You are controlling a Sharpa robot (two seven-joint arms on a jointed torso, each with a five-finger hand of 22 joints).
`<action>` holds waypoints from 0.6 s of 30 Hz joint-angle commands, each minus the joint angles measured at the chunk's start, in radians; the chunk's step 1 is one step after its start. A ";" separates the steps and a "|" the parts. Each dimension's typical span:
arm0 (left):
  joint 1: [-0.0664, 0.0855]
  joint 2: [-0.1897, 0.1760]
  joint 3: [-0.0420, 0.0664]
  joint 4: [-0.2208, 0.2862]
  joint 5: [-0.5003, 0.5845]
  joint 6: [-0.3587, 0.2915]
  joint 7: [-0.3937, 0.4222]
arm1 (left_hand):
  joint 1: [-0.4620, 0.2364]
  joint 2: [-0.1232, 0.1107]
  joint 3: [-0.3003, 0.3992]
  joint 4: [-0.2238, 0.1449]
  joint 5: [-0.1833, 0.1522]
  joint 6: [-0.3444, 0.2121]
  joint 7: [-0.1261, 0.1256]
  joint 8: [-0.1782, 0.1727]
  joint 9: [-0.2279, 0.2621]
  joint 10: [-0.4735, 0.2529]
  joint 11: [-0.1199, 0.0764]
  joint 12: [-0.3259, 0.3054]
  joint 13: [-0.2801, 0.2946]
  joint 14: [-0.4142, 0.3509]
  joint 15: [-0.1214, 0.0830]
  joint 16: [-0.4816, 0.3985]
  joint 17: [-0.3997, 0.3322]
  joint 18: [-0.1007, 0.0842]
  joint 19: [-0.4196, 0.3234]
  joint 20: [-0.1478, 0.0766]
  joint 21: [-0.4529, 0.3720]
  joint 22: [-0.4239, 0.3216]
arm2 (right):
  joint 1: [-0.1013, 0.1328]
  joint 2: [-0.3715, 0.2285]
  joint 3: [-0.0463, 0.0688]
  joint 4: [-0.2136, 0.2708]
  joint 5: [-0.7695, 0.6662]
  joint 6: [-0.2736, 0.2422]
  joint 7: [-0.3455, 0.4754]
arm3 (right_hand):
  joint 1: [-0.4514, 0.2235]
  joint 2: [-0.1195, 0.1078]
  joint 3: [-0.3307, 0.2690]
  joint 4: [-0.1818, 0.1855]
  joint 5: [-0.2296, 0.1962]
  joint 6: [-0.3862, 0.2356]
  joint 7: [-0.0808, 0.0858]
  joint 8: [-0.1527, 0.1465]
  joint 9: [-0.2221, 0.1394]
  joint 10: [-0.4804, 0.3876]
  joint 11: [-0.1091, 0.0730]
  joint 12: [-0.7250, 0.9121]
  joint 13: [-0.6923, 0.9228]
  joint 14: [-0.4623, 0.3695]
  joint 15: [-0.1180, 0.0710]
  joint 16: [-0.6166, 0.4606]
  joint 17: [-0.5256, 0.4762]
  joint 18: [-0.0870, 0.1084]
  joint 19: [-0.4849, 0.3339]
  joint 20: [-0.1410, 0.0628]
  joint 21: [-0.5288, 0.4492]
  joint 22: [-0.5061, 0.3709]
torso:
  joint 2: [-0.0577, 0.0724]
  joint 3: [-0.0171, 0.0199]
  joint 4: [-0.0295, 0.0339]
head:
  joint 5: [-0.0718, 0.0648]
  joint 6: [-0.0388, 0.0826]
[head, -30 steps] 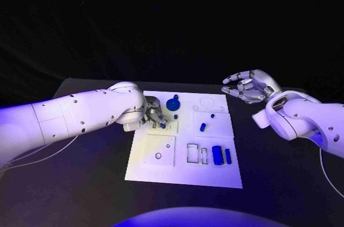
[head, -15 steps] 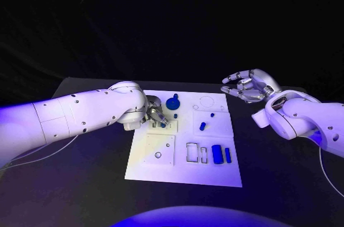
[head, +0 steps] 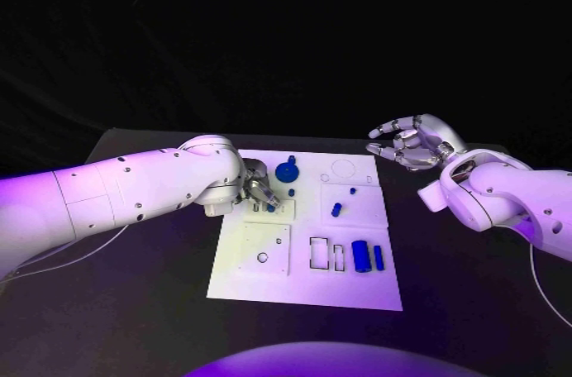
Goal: Assemble the parts on the task board
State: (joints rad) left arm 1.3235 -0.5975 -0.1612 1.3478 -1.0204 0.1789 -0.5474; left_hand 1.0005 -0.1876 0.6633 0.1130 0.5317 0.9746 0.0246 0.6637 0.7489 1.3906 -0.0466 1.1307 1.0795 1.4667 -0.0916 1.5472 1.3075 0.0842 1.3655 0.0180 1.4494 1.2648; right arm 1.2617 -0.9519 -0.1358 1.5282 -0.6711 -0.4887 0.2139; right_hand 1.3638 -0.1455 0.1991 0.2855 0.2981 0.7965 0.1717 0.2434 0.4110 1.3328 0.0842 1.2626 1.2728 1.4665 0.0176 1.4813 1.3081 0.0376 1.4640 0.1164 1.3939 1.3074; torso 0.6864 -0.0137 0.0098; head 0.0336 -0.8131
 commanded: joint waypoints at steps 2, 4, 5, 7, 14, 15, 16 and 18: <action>-0.004 0.003 -0.003 0.003 -0.006 0.024 0.010 | -0.019 0.000 -0.025 0.016 0.001 0.008 -0.003 -0.007 -0.001 0.006 -0.001 0.008 0.004 0.094 -0.007 0.005 0.226 -0.018 0.007 0.000 -0.001 0.002 | -0.001 0.001 0.000 0.000 -0.009 0.005 0.008 | -0.015 -0.002 -0.003 0.003 0.003 -0.008 0.000 0.007 -0.002 -0.010 0.000 -0.004 -0.001 0.055 -0.009 -0.006 0.066 0.010 -0.004 -0.003 -0.007 0.139 | 0.000 -0.0003 -0.0003 | 0.001 0.002; -0.004 0.002 -0.002 0.002 -0.006 0.020 0.010 | -0.024 0.001 -0.036 0.028 0.001 0.010 -0.004 -0.008 -0.001 0.006 -0.001 0.009 0.005 0.095 -0.008 0.006 0.228 -0.018 0.007 0.000 -0.001 0.003 | -0.001 0.001 0.000 0.000 -0.009 0.005 0.008 | -0.019 -0.002 -0.004 0.004 0.003 -0.009 0.000 0.008 -0.002 -0.011 0.000 -0.005 -0.002 0.055 -0.009 -0.007 0.066 0.010 -0.004 -0.003 -0.008 0.139 | 0.000 -0.0003 -0.0006 | 0.001 0.001; -0.004 0.001 -0.002 0.002 -0.007 0.019 0.011 | -0.030 -0.001 -0.055 0.043 0.001 0.013 -0.004 -0.009 -0.001 0.007 -0.001 0.011 0.008 0.095 -0.008 0.007 0.229 -0.019 0.009 0.000 0.000 0.005 | -0.001 0.001 0.000 -0.001 -0.009 0.004 0.008 | -0.024 -0.002 -0.005 0.004 0.003 -0.010 0.000 0.009 -0.002 -0.011 0.000 -0.005 -0.002 0.055 -0.009 -0.007 0.066 0.010 -0.004 -0.003 -0.008 0.139 | 0.001 0.0002 -0.0006 | 0.000 0.001; -0.004 0.000 -0.002 0.002 -0.007 0.017 0.011 | -0.033 -0.008 -0.077 0.058 0.001 0.015 -0.005 -0.011 -0.002 0.008 -0.002 0.013 0.010 0.095 -0.008 0.007 0.229 -0.019 0.010 -0.001 0.000 0.007 | -0.001 0.001 0.000 -0.001 -0.009 0.004 0.008 | -0.028 -0.002 -0.007 0.004 0.004 -0.010 0.000 0.010 -0.002 -0.011 0.000 -0.005 -0.002 0.055 -0.009 -0.007 0.066 0.010 -0.004 -0.003 -0.008 0.139 | 0.000 0.0005 -0.0009 | 0.000 0.002; -0.004 -0.008 0.003 0.006 -0.007 0.011 0.013 | -0.045 -0.025 -0.158 0.120 -0.002 0.026 -0.007 -0.017 -0.003 0.012 -0.003 0.022 0.023 0.097 -0.010 0.011 0.236 -0.021 0.018 -0.002 0.003 0.018 | -0.001 0.001 0.000 -0.005 -0.009 0.000 0.009 | -0.038 -0.003 -0.011 0.004 0.003 -0.012 0.000 0.012 -0.003 -0.012 0.000 -0.006 -0.003 0.055 -0.009 -0.008 0.065 0.011 -0.005 -0.003 -0.011 0.138 | 0.000 0.0000 -0.0009 | -0.002 0.004; -0.003 -0.009 0.005 0.007 -0.007 0.011 0.013 | -0.045 -0.025 -0.162 0.123 -0.003 0.026 -0.007 -0.017 -0.003 0.012 -0.003 0.022 0.023 0.097 -0.010 0.011 0.237 -0.022 0.019 -0.002 0.004 0.019 | -0.001 0.001 0.000 -0.005 -0.009 0.000 0.009 | -0.038 -0.003 -0.011 0.004 0.003 -0.012 0.000 0.012 -0.003 -0.012 0.000 -0.006 -0.003 0.055 -0.009 -0.008 0.065 0.011 -0.005 -0.003 -0.011 0.138 | 0.000 0.0002 -0.0009 | -0.002 0.004; -0.003 -0.010 0.006 0.008 -0.007 0.010 0.014 | -0.045 -0.025 -0.164 0.125 -0.003 0.027 -0.007 -0.018 -0.003 0.013 -0.003 0.023 0.023 0.097 -0.010 0.011 0.237 -0.022 0.019 -0.002 0.004 0.019 | -0.001 0.001 0.000 -0.005 -0.009 -0.001 0.009 | -0.041 -0.003 -0.012 0.004 0.002 -0.013 0.000 0.012 -0.004 -0.012 0.001 -0.006 -0.004 0.055 -0.009 -0.009 0.064 0.011 -0.006 -0.003 -0.012 0.137 | 0.000 0.0003 -0.0008 | -0.002 0.005; -0.002 -0.013 0.011 0.011 -0.008 0.010 0.014 | -0.044 -0.028 -0.178 0.139 -0.008 0.028 -0.007 -0.019 -0.003 0.014 -0.004 0.024 0.026 0.098 -0.010 0.012 0.239 -0.022 0.020 -0.003 0.004 0.021 | -0.002 0.002 0.000 -0.006 -0.009 0.000 0.009 | -0.043 -0.003 -0.013 0.004 0.002 -0.013 0.000 0.013 -0.004 -0.011 0.001 -0.005 -0.003 0.055 -0.009 -0.008 0.066 0.010 -0.004 -0.003 -0.010 0.138 | 0.000 0.0003 -0.0011 | -0.002 0.006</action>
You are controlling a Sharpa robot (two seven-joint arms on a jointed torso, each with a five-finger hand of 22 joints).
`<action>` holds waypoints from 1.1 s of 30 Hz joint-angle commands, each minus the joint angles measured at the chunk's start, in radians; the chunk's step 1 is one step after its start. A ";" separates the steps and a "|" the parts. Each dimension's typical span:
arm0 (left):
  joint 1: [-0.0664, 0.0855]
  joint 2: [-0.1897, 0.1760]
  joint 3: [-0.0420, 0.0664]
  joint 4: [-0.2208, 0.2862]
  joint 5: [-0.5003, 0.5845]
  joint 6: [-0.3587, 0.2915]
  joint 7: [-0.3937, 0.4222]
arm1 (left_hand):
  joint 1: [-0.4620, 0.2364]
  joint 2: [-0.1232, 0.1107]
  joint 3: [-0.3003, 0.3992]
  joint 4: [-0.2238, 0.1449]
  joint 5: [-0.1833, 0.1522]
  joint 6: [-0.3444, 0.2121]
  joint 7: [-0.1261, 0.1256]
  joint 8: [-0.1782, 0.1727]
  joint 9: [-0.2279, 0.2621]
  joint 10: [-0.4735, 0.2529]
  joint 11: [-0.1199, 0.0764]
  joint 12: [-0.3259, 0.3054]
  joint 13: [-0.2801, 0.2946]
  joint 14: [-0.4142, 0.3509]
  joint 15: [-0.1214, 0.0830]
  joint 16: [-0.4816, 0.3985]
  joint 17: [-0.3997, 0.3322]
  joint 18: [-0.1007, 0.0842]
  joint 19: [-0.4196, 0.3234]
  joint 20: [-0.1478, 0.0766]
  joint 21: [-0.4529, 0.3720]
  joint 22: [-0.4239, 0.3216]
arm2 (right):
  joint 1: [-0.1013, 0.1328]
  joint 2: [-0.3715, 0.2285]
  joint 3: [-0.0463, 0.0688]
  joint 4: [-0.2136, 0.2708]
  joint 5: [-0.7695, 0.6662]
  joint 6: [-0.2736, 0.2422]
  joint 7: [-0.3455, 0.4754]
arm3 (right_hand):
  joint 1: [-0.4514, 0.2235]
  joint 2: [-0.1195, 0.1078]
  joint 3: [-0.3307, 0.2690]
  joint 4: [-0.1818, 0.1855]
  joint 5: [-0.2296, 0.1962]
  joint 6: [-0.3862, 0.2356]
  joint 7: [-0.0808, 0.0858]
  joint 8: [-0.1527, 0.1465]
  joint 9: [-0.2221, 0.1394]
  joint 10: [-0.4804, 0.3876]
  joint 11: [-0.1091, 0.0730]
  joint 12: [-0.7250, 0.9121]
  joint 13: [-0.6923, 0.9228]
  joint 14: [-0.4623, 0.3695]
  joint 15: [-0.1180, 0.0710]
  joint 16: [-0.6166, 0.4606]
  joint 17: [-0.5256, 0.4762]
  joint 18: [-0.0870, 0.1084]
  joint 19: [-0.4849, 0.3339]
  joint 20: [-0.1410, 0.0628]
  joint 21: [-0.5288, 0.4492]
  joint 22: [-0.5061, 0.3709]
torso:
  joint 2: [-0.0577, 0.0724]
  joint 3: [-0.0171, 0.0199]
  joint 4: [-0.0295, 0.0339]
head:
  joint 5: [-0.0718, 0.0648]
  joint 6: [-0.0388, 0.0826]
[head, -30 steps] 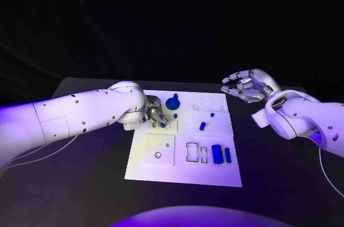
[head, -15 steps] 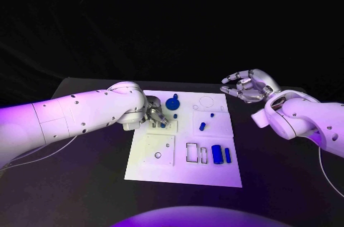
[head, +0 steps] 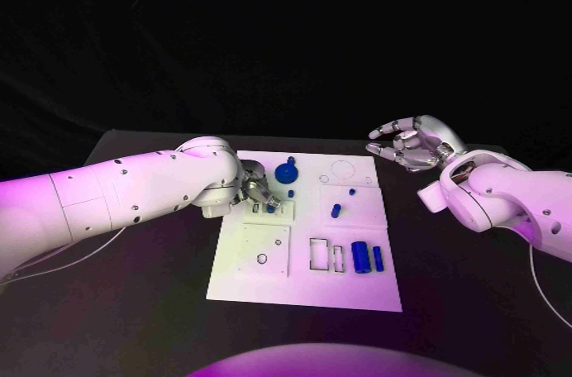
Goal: Assemble the parts on the task board
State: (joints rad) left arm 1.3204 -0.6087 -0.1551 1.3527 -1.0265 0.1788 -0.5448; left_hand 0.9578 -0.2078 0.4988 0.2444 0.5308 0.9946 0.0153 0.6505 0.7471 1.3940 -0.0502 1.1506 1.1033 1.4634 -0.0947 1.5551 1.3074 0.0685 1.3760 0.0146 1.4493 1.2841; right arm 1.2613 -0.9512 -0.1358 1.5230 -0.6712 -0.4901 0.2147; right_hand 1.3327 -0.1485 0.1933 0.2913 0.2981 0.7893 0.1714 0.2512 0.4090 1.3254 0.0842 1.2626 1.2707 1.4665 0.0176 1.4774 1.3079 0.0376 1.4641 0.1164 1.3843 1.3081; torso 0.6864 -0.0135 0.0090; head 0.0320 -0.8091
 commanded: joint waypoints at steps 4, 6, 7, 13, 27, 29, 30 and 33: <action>0.006 -0.007 0.015 0.012 -0.006 0.012 0.011 | 0.003 -0.010 -0.025 0.020 -0.016 0.009 0.002 -0.007 -0.001 0.011 0.000 0.005 0.003 0.101 -0.007 0.005 0.240 -0.006 0.011 0.001 0.005 0.003 | -0.002 0.001 0.000 -0.002 -0.008 0.001 0.008 | -0.030 -0.001 -0.015 -0.001 0.003 -0.009 0.000 0.009 -0.003 -0.002 0.001 -0.003 0.000 0.058 -0.009 0.000 0.074 0.008 0.001 -0.003 0.007 0.142 | 0.000 0.0002 0.0001 | 0.000 0.004; 0.008 -0.010 0.022 0.016 -0.007 0.014 0.011 | 0.004 -0.010 -0.027 0.023 -0.017 0.010 0.002 -0.008 -0.001 0.011 0.000 0.006 0.004 0.101 -0.007 0.005 0.240 -0.007 0.011 0.001 0.005 0.004 | -0.002 0.001 0.000 -0.003 -0.008 -0.002 0.008 | -0.039 -0.001 -0.019 -0.001 0.003 -0.010 0.000 0.011 -0.003 -0.003 0.001 -0.004 -0.002 0.058 -0.009 -0.001 0.072 0.009 -0.001 -0.003 0.003 0.140 | -0.001 0.0005 0.0003 | 0.000 0.006; 0.009 -0.011 0.027 0.018 -0.008 0.016 0.011 | 0.006 -0.010 -0.030 0.026 -0.020 0.010 0.001 -0.008 -0.002 0.011 -0.001 0.005 0.003 0.101 -0.008 0.004 0.240 -0.007 0.011 0.001 0.005 0.004 | -0.002 0.001 0.000 -0.003 -0.008 -0.004 0.009 | -0.042 -0.001 -0.021 -0.001 0.003 -0.010 0.000 0.011 -0.004 -0.004 0.001 -0.004 -0.002 0.057 -0.009 -0.002 0.070 0.010 -0.002 -0.003 0.001 0.139 | -0.001 0.0005 0.0006 | -0.002 0.006; 0.013 -0.027 0.061 0.032 -0.017 0.026 0.011 | 0.008 -0.010 -0.033 0.029 -0.022 0.010 0.001 -0.009 -0.002 0.010 -0.001 0.003 0.002 0.101 -0.008 0.003 0.238 -0.006 0.011 0.001 0.004 0.003 | -0.004 0.000 0.000 -0.007 -0.005 -0.014 0.012 | -0.073 0.002 -0.035 -0.002 0.013 -0.016 0.000 0.020 -0.006 -0.035 0.001 -0.041 -0.037 0.042 -0.009 -0.032 0.021 0.025 -0.039 -0.003 -0.064 0.098 | -0.001 -0.0007 -0.0016 | -0.005 0.012; 0.090 -0.053 0.091 -0.066 -0.060 0.117 0.009 | 0.046 -0.011 -0.073 0.046 -0.024 -0.084 0.043 -0.073 -0.019 -0.083 0.034 -0.144 -0.150 0.080 0.019 -0.034 0.164 0.015 -0.059 0.014 -0.048 -0.102 | -0.006 -0.007 0.000 -0.009 -0.002 -0.015 0.010 | -0.079 0.002 -0.039 -0.002 0.016 -0.017 0.000 0.021 -0.006 -0.039 0.001 -0.047 -0.043 0.042 -0.009 -0.032 0.023 0.025 -0.039 -0.003 -0.064 0.098 | 0.001 0.0000 0.0017 | -0.008 0.026; 0.096 -0.046 0.091 -0.092 -0.062 0.121 0.010 | 0.046 -0.010 -0.075 0.047 -0.024 -0.085 0.045 -0.077 -0.022 -0.085 0.036 -0.146 -0.153 0.080 0.021 -0.035 0.162 0.015 -0.060 0.016 -0.049 -0.103 | -0.006 -0.008 0.000 -0.008 -0.002 -0.015 0.009 | -0.079 0.002 -0.039 -0.002 0.016 -0.017 0.000 0.021 -0.006 -0.039 0.001 -0.047 -0.043 0.042 -0.009 -0.032 0.023 0.025 -0.039 -0.003 -0.064 0.098 | 0.002 -0.0004 0.0017 | -0.010 0.028; 0.096 -0.045 0.091 -0.095 -0.062 0.121 0.010 | 0.046 -0.010 -0.075 0.047 -0.024 -0.085 0.045 -0.077 -0.022 -0.085 0.036 -0.146 -0.153 0.080 0.021 -0.035 0.162 0.015 -0.060 0.016 -0.049 -0.103 | -0.006 -0.008 0.000 -0.008 -0.002 -0.015 0.009 | -0.079 0.002 -0.039 -0.002 0.016 -0.017 0.000 0.021 -0.006 -0.039 0.001 -0.047 -0.043 0.042 -0.009 -0.032 0.023 0.025 -0.039 -0.003 -0.064 0.098 | 0.002 -0.0002 0.0017 | -0.010 0.028; 0.100 -0.031 0.089 -0.123 -0.065 0.129 0.011 | 0.047 -0.010 -0.078 0.046 -0.024 -0.087 0.047 -0.081 -0.024 -0.087 0.038 -0.147 -0.155 0.080 0.023 -0.036 0.162 0.015 -0.061 0.018 -0.050 -0.105 | -0.006 -0.008 0.000 -0.007 -0.002 -0.015 0.010 | -0.079 0.003 -0.039 -0.002 0.017 -0.017 0.000 0.022 -0.006 -0.039 0.001 -0.046 -0.043 0.042 -0.009 -0.032 0.024 0.025 -0.038 -0.003 -0.064 0.098 | 0.003 -0.0025 0.0016 | -0.013 0.030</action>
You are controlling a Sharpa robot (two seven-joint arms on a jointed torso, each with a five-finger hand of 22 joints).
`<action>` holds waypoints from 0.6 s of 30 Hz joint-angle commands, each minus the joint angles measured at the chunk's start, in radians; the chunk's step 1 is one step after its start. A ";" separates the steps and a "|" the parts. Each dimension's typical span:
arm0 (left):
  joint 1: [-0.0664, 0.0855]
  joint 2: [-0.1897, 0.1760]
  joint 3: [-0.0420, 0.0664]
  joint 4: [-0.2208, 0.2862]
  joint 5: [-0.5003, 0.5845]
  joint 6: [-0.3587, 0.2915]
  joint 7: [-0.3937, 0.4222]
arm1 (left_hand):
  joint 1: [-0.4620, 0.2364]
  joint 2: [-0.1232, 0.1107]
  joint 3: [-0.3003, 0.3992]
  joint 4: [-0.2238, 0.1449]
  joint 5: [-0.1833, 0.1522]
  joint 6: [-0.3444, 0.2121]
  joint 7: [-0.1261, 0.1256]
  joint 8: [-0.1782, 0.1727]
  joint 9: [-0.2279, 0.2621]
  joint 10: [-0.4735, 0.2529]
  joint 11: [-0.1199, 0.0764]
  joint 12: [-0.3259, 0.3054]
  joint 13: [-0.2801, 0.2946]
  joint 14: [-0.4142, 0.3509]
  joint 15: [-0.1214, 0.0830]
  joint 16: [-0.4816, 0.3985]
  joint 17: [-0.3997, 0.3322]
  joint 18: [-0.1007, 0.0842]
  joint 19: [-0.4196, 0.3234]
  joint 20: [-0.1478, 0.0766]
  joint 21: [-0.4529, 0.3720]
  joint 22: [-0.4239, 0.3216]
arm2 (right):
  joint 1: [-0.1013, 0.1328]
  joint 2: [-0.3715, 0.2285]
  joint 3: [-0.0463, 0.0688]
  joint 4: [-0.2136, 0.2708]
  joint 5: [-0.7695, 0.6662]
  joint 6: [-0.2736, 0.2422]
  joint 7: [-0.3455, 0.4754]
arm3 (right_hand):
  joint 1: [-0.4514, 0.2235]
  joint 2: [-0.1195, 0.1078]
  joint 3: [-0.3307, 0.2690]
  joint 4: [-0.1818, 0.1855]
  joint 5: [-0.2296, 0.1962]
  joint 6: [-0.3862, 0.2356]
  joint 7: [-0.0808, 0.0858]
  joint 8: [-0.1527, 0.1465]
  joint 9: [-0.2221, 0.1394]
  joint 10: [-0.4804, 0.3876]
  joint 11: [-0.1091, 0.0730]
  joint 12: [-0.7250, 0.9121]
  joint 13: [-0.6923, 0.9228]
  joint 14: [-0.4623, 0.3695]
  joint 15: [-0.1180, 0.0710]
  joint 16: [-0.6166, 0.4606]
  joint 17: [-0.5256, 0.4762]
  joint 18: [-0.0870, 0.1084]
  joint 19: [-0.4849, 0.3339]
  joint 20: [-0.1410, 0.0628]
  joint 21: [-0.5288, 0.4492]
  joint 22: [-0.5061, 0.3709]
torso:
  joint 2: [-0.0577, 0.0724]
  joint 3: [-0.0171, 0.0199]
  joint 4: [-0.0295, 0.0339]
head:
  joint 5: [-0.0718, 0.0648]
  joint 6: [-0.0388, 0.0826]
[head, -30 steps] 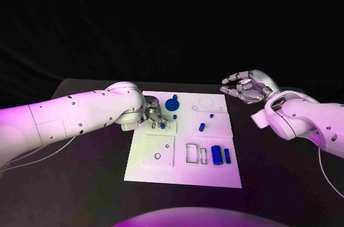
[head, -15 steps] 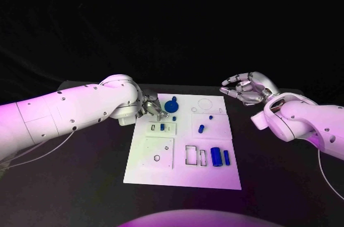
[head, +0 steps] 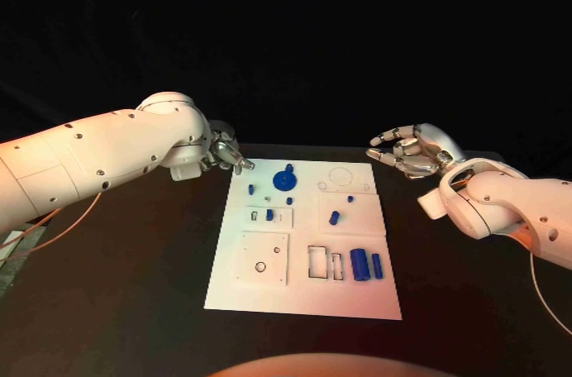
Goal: Assemble the parts on the task board
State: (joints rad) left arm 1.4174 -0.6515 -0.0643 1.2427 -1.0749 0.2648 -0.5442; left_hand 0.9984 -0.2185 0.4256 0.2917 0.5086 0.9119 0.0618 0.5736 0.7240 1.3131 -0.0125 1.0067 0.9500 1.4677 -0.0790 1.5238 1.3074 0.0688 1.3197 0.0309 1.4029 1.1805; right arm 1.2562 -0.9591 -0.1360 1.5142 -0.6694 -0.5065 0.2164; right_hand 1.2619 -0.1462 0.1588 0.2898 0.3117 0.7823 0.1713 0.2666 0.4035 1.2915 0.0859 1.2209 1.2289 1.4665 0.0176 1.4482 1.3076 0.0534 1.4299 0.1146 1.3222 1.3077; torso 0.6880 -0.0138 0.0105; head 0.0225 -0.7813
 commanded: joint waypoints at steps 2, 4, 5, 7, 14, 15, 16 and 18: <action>0.003 0.020 -0.005 -0.025 -0.020 0.047 0.011 | 0.007 0.000 -0.005 -0.001 -0.002 -0.004 0.001 -0.005 -0.001 -0.005 0.000 -0.002 0.000 0.075 0.007 -0.004 0.162 0.015 -0.003 0.002 -0.003 0.001 | -0.001 0.000 0.000 0.002 -0.004 0.002 0.008 | -0.008 0.001 -0.004 0.000 0.003 -0.010 0.000 0.006 -0.001 -0.005 0.000 -0.005 -0.001 0.042 -0.009 -0.003 0.024 0.009 -0.004 -0.001 -0.002 0.099 | 0.002 -0.0034 0.0008 | -0.006 0.005; 0.001 0.029 -0.008 -0.037 -0.025 0.052 0.014 | 0.007 0.000 -0.005 -0.001 -0.002 -0.004 0.001 -0.005 -0.001 -0.005 0.000 -0.002 0.000 0.075 0.007 -0.004 0.162 0.015 -0.003 0.002 -0.003 0.001 | -0.001 0.000 0.000 0.002 -0.004 0.002 0.008 | -0.007 0.002 -0.004 -0.001 0.005 -0.010 0.000 0.007 -0.001 -0.004 -0.001 -0.004 0.000 0.042 -0.009 -0.003 0.024 0.008 -0.003 -0.001 0.000 0.100 | 0.002 -0.0037 0.0011 | -0.004 0.005; 0.000 0.032 -0.011 -0.042 -0.028 0.054 0.014 | 0.007 0.000 -0.005 -0.001 -0.002 -0.004 0.001 -0.005 -0.001 -0.005 0.000 -0.002 0.000 0.075 0.007 -0.004 0.162 0.015 -0.003 0.002 -0.003 0.001 | -0.001 0.000 0.000 0.003 -0.004 0.002 0.008 | -0.007 0.002 -0.004 -0.001 0.005 -0.010 0.000 0.007 -0.001 -0.004 -0.001 -0.004 0.000 0.042 -0.009 -0.003 0.024 0.008 -0.003 -0.001 0.000 0.100 | 0.003 -0.0043 0.0011 | -0.003 0.004; -0.002 0.040 -0.014 -0.052 -0.032 0.056 0.016 | 0.007 0.000 -0.006 -0.001 -0.002 -0.004 0.001 -0.006 -0.002 -0.006 0.001 -0.003 -0.001 0.076 0.008 -0.004 0.163 0.015 -0.004 0.003 -0.004 0.000 | -0.001 0.000 0.000 0.003 -0.004 0.002 0.008 | -0.007 0.002 -0.004 -0.001 0.005 -0.010 0.000 0.007 -0.001 -0.004 -0.001 -0.004 0.000 0.042 -0.009 -0.003 0.024 0.008 -0.003 -0.001 0.000 0.100 | 0.003 -0.0052 0.0017 | -0.001 0.004; -0.015 0.072 -0.025 -0.098 -0.031 0.052 0.021 | 0.005 0.001 -0.008 0.000 -0.004 -0.004 0.002 -0.008 -0.003 -0.006 0.002 -0.002 0.000 0.076 0.009 -0.003 0.164 0.014 -0.002 0.004 -0.003 0.002 | -0.001 0.002 0.000 0.005 -0.005 0.002 0.008 | -0.007 0.003 -0.003 -0.002 0.006 -0.010 0.000 0.008 -0.001 -0.003 -0.001 -0.004 0.000 0.042 -0.009 -0.003 0.025 0.009 -0.003 -0.001 -0.001 0.099 | 0.004 -0.0045 -0.0005 | 0.007 -0.001; -0.018 0.076 -0.025 -0.104 -0.030 0.051 0.021 | 0.004 0.002 -0.010 0.000 -0.005 -0.003 0.003 -0.009 -0.004 -0.006 0.002 -0.001 0.000 0.076 0.009 -0.003 0.165 0.014 -0.002 0.005 -0.003 0.002 | -0.001 0.002 0.000 0.005 -0.005 0.003 0.008 | -0.006 0.003 -0.003 -0.002 0.007 -0.010 0.000 0.008 -0.001 -0.004 -0.001 -0.005 -0.001 0.042 -0.009 -0.003 0.024 0.009 -0.003 -0.001 -0.002 0.099 | 0.004 -0.0051 -0.0010 | 0.008 0.000; -0.020 0.081 -0.026 -0.110 -0.029 0.051 0.022 | 0.003 0.001 -0.012 0.000 -0.007 -0.002 0.003 -0.010 -0.004 -0.005 0.003 0.000 0.000 0.077 0.010 -0.002 0.166 0.014 -0.001 0.005 -0.003 0.003 | -0.001 0.002 0.000 0.005 -0.005 0.003 0.008 | -0.006 0.003 -0.003 -0.002 0.007 -0.010 0.000 0.008 -0.001 -0.004 -0.001 -0.005 -0.001 0.042 -0.009 -0.003 0.024 0.009 -0.003 -0.001 -0.002 0.099 | 0.004 -0.0047 -0.0018 | 0.009 -0.002; -0.025 0.088 -0.027 -0.120 -0.027 0.051 0.022 | 0.003 0.001 -0.013 0.000 -0.008 -0.002 0.004 -0.011 -0.005 -0.006 0.003 -0.001 -0.001 0.077 0.010 -0.002 0.165 0.014 -0.001 0.006 -0.003 0.003 | -0.001 0.003 0.000 0.005 -0.005 0.003 0.009 | -0.006 0.004 -0.003 -0.002 0.007 -0.010 0.000 0.008 -0.001 -0.004 -0.001 -0.005 -0.001 0.042 -0.009 -0.004 0.024 0.009 -0.003 -0.001 -0.002 0.099 | 0.005 -0.0046 -0.0025 | 0.008 -0.001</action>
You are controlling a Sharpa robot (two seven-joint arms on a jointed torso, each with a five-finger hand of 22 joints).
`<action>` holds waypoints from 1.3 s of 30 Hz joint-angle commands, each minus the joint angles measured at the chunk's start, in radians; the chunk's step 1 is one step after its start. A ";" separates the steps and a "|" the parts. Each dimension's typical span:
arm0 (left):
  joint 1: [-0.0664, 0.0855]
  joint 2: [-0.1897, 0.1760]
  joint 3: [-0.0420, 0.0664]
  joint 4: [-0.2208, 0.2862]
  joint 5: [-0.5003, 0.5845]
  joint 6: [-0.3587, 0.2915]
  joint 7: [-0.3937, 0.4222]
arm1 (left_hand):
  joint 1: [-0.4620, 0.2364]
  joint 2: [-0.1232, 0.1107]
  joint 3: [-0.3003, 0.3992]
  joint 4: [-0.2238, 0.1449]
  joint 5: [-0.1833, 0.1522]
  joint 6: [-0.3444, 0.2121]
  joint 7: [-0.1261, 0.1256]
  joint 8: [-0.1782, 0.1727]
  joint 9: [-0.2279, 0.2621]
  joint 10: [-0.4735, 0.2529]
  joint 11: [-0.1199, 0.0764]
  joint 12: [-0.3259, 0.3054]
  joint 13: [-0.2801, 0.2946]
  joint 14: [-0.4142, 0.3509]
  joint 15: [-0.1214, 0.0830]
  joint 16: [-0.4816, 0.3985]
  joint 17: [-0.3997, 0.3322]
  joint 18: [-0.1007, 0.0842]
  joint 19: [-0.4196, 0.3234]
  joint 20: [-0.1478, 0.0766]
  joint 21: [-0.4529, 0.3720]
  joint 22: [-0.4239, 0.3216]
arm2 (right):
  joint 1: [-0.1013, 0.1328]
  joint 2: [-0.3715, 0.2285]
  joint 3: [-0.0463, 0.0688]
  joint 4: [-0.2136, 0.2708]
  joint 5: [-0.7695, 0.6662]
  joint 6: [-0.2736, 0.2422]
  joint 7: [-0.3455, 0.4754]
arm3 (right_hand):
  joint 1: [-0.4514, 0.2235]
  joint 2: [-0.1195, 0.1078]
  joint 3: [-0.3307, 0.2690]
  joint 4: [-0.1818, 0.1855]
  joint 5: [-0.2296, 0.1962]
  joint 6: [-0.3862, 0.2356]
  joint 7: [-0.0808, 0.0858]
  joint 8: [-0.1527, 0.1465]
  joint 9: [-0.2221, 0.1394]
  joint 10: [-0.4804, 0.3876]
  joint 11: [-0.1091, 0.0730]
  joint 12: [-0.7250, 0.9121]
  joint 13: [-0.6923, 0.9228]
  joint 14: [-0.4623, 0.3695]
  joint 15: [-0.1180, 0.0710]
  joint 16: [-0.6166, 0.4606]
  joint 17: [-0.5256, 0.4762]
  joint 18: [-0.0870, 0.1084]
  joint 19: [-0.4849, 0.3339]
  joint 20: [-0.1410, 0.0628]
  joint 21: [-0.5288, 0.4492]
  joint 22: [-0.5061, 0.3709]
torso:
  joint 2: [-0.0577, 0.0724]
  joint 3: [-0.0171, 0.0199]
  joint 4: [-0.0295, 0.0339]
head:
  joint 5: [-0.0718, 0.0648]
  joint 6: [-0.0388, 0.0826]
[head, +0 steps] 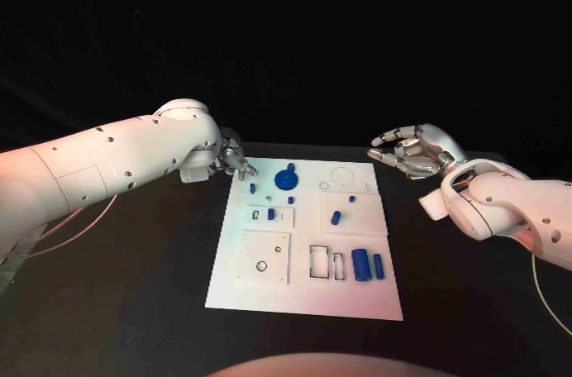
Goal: Assemble the parts on the task board
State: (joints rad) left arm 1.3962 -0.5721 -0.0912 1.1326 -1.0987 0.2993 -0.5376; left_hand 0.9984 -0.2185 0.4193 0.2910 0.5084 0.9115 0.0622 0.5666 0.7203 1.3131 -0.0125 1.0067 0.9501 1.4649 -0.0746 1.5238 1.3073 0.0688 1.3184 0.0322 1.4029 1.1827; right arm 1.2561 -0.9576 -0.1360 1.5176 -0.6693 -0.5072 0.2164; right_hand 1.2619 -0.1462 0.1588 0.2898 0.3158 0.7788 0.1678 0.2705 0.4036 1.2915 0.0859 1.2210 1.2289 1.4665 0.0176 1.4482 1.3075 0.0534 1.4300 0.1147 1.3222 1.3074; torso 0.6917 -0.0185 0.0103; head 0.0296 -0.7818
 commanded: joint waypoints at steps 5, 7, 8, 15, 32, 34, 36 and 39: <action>-0.017 0.027 -0.004 -0.030 0.008 0.017 0.017 | -0.001 0.001 -0.015 0.001 -0.018 0.002 0.004 -0.009 -0.004 -0.007 0.004 0.000 -0.002 0.079 0.008 -0.003 0.165 0.014 0.000 0.007 -0.004 0.000 | -0.001 0.002 0.000 0.003 -0.005 0.002 0.009 | -0.006 0.004 -0.003 -0.002 0.004 -0.007 0.003 0.004 -0.001 -0.004 -0.001 -0.005 -0.002 0.042 -0.009 -0.004 0.024 0.009 -0.004 -0.001 -0.002 0.099 | 0.001 -0.0002 -0.0028 | -0.008 0.001; -0.020 0.032 -0.005 -0.035 0.010 0.018 0.017 | -0.004 0.003 -0.020 0.002 -0.029 0.005 0.004 -0.012 -0.006 -0.007 0.005 0.001 -0.003 0.080 0.008 -0.003 0.165 0.015 0.001 0.009 -0.005 0.000 | -0.001 0.003 0.000 0.004 -0.005 0.002 0.009 | -0.006 0.004 -0.003 -0.002 0.004 -0.007 0.003 0.004 -0.001 -0.004 -0.001 -0.005 -0.002 0.042 -0.009 -0.004 0.024 0.009 -0.004 -0.001 -0.002 0.099 | 0.001 0.0001 -0.0028 | -0.007 -0.001; -0.022 0.035 -0.006 -0.039 0.011 0.018 0.018 | -0.004 0.004 -0.023 0.001 -0.035 0.006 0.004 -0.014 -0.007 -0.007 0.005 0.002 -0.003 0.080 0.008 -0.003 0.165 0.015 0.001 0.010 -0.005 -0.001 | -0.001 0.003 0.000 0.004 -0.005 0.002 0.009 | -0.006 0.004 -0.003 -0.002 0.004 -0.007 0.003 0.004 -0.001 -0.004 -0.001 -0.005 -0.002 0.042 -0.009 -0.004 0.024 0.009 -0.004 -0.001 -0.002 0.099 | 0.001 0.0005 -0.0023 | -0.007 -0.003; -0.028 0.042 -0.007 -0.056 0.011 0.021 0.018 | -0.002 0.008 -0.032 0.001 -0.064 0.010 0.004 -0.020 -0.010 -0.009 0.005 0.004 -0.004 0.080 0.009 -0.002 0.165 0.015 0.002 0.011 -0.006 0.000 | -0.001 0.003 0.000 0.004 -0.005 0.001 0.010 | -0.006 0.004 -0.003 -0.002 0.004 -0.007 0.003 0.004 -0.001 -0.004 -0.001 -0.005 -0.002 0.042 -0.009 -0.004 0.024 0.009 -0.004 -0.001 -0.002 0.099 | -0.001 0.0009 -0.0016 | -0.007 -0.006; -0.030 0.047 -0.008 -0.076 0.013 0.025 0.018 | 0.038 0.020 -0.029 -0.003 -0.073 0.019 0.001 -0.023 -0.010 -0.008 0.003 0.011 -0.004 0.081 0.007 -0.001 0.167 0.014 0.005 0.012 -0.006 0.003 | -0.001 0.005 0.000 0.004 -0.005 0.001 0.010 | -0.005 0.007 -0.002 -0.002 0.004 -0.007 0.003 0.005 -0.001 -0.003 -0.001 -0.004 -0.001 0.042 -0.009 -0.004 0.024 0.009 -0.003 -0.002 -0.002 0.099 | 0.000 0.0003 -0.0021 | -0.005 -0.011; -0.030 0.048 -0.008 -0.076 0.016 0.024 0.019 | 0.038 0.020 -0.029 -0.003 -0.073 0.019 0.001 -0.023 -0.010 -0.008 0.003 0.011 -0.003 0.081 0.007 -0.001 0.168 0.015 0.005 0.012 -0.006 0.003 | -0.001 0.005 0.000 0.004 -0.005 0.001 0.010 | -0.005 0.007 -0.002 -0.002 0.004 -0.007 0.003 0.005 -0.001 -0.003 -0.001 -0.004 -0.001 0.042 -0.009 -0.004 0.024 0.009 -0.003 -0.002 -0.002 0.099 | 0.001 0.0002 -0.0007 | -0.006 -0.011; -0.031 0.049 -0.008 -0.077 0.019 0.023 0.019 | 0.039 0.020 -0.029 -0.003 -0.073 0.019 0.001 -0.023 -0.010 -0.008 0.003 0.011 -0.004 0.081 0.007 -0.001 0.167 0.014 0.005 0.012 -0.006 0.004 | -0.001 0.005 0.000 0.004 -0.005 0.001 0.010 | -0.004 0.008 -0.001 -0.003 0.005 -0.007 0.003 0.006 -0.001 -0.003 -0.002 -0.004 -0.001 0.042 -0.010 -0.004 0.024 0.008 -0.003 -0.002 -0.001 0.100 | 0.001 0.0004 -0.0003 | -0.006 -0.012; -0.031 0.050 -0.009 -0.078 0.022 0.020 0.019 | 0.039 0.020 -0.029 -0.003 -0.073 0.019 0.001 -0.023 -0.010 -0.008 0.003 0.011 -0.003 0.081 0.007 -0.001 0.168 0.014 0.005 0.012 -0.006 0.004 | -0.001 0.006 0.000 0.005 -0.005 0.001 0.010 | -0.004 0.008 -0.001 -0.003 0.005 -0.007 0.003 0.006 -0.001 -0.003 -0.002 -0.004 -0.001 0.042 -0.010 -0.004 0.024 0.008 -0.003 -0.002 -0.001 0.100 | 0.000 0.0004 -0.0007 | -0.006 -0.011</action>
State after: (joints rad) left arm 1.3654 -0.5252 -0.1001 1.0552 -1.0905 0.3091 -0.5292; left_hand 1.0290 -0.1973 0.3904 0.2896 0.4415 0.9227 0.0660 0.5492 0.7115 1.3096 -0.0089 1.0139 0.9473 1.4650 -0.0748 1.5238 1.3073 0.0689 1.3222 0.0360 1.4029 1.1857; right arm 1.2560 -0.9527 -0.1360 1.5204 -0.6694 -0.5092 0.2174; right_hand 1.2620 -0.1462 0.1588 0.2897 0.3157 0.7789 0.1678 0.2705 0.4037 1.2916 0.0859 1.2211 1.2290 1.4665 0.0176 1.4482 1.3074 0.0533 1.4300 0.1147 1.3222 1.3079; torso 0.6923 -0.0181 0.0088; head 0.0236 -0.7931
